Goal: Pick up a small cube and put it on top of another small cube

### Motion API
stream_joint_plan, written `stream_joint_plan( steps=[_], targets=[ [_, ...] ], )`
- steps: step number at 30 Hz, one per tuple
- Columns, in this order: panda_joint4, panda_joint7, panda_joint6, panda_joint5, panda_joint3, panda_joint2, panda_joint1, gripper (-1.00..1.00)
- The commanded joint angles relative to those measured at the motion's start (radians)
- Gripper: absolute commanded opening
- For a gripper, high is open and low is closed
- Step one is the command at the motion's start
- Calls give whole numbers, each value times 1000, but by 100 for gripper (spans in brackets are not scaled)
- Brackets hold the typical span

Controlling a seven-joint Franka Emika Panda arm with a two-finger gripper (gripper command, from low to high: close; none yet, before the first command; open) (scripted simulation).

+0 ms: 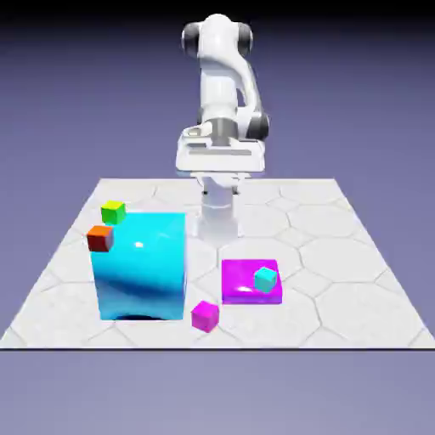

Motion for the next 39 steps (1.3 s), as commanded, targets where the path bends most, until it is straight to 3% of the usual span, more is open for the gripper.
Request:
stream_joint_plan(
  steps=[1, 29, 31, 34, 35, 39],
  targets=[
    [25, -11, -39, -22, 7, 36, -1, 0],
    [735, -305, -1121, -649, 209, 1051, -29, 0],
    [749, -311, -1143, -662, 213, 1072, -29, 0],
    [700, -259, -1022, -737, 168, 1151, -55, 0],
    [700, -259, -1022, -737, 168, 1151, -55, -100],
    [752, -307, -1146, -654, 220, 1069, -29, -100]
  ],
)
